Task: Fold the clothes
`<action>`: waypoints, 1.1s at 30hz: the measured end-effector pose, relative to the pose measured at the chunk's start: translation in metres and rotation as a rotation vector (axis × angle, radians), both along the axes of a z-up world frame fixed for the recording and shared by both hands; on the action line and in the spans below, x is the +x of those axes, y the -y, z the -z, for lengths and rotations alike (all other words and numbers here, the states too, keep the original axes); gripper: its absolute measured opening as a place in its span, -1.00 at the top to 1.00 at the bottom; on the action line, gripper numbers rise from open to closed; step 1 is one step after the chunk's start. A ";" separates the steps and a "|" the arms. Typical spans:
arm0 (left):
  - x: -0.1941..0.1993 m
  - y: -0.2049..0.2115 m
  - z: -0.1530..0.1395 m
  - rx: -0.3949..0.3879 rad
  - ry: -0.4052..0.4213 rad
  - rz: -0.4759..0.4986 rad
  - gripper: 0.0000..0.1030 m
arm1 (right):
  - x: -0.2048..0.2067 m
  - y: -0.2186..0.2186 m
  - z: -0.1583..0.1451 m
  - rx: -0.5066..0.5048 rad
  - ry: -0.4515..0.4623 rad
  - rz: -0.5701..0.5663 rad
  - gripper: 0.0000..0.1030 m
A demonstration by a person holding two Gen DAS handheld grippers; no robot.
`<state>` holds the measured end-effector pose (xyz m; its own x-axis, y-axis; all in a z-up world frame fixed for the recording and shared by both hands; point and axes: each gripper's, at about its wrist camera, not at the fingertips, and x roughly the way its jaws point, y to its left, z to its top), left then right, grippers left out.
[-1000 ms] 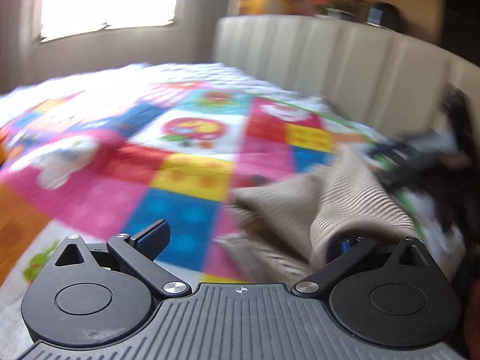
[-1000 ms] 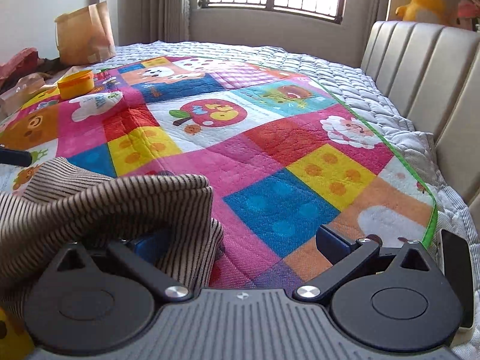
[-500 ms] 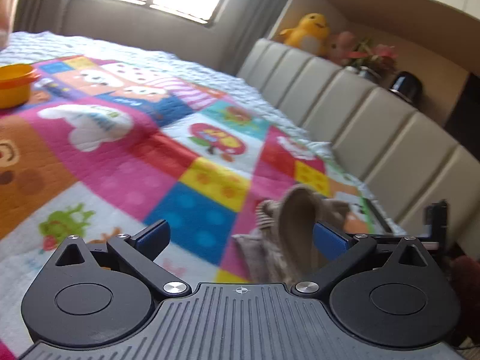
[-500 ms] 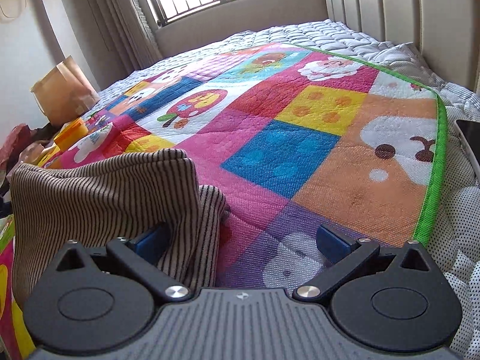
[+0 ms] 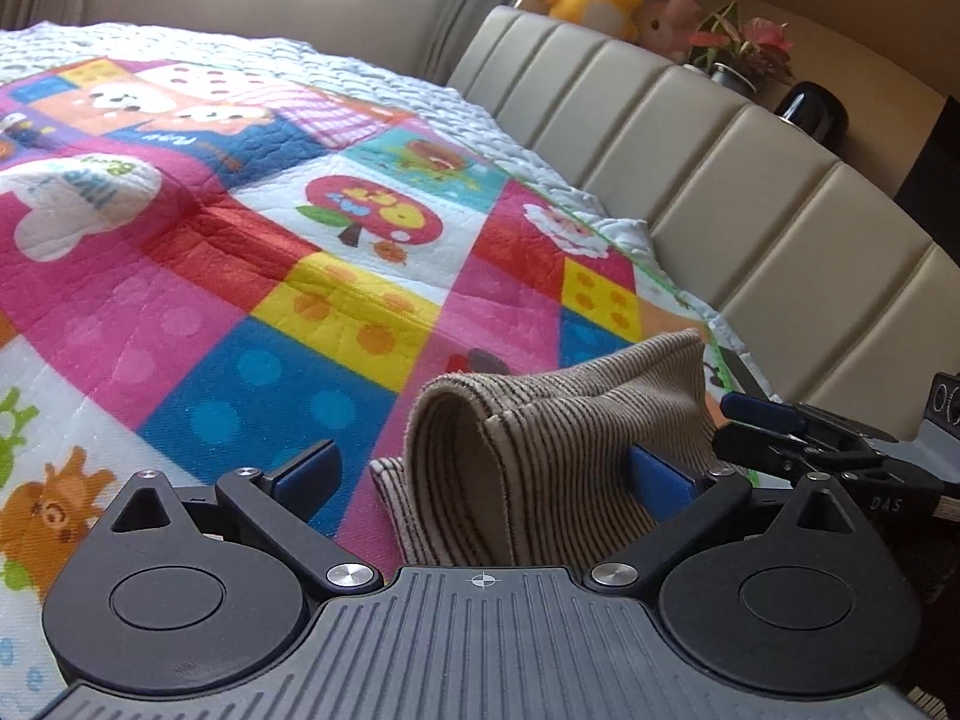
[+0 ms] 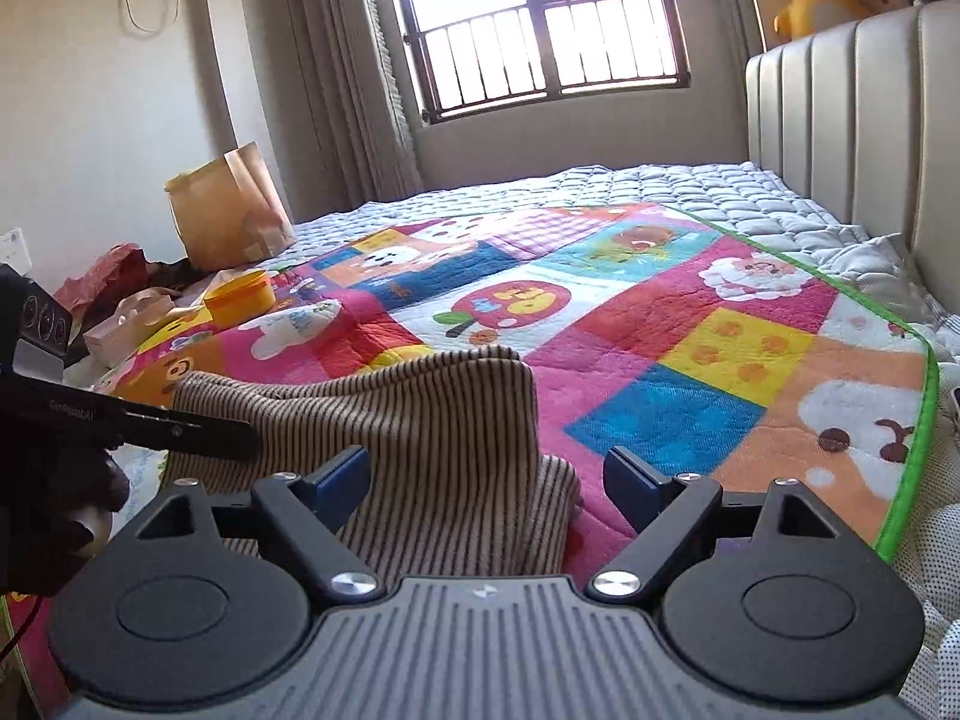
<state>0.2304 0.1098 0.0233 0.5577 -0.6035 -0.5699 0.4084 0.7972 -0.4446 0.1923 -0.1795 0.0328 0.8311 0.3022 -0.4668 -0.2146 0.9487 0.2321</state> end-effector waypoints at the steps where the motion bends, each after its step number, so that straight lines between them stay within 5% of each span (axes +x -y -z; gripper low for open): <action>1: 0.002 -0.001 0.002 -0.006 -0.007 0.000 -1.00 | 0.006 0.000 0.002 0.016 0.001 0.012 -0.66; 6: 0.008 -0.001 0.009 -0.033 -0.037 0.005 -1.00 | 0.037 0.005 0.020 0.192 -0.075 0.003 -0.62; 12: 0.001 0.015 0.010 -0.043 -0.030 0.055 -0.86 | 0.023 0.008 0.025 0.262 -0.099 -0.059 -0.05; 17: -0.006 0.025 0.007 -0.020 -0.003 0.072 -0.73 | 0.009 0.001 0.023 0.219 -0.106 -0.080 0.14; 23: -0.026 0.014 -0.002 -0.062 0.022 0.086 -0.32 | -0.007 0.003 0.013 0.240 -0.103 -0.095 0.33; 33: -0.084 0.024 0.000 -0.060 0.037 0.292 -0.28 | -0.068 0.005 0.006 0.258 -0.114 -0.141 0.39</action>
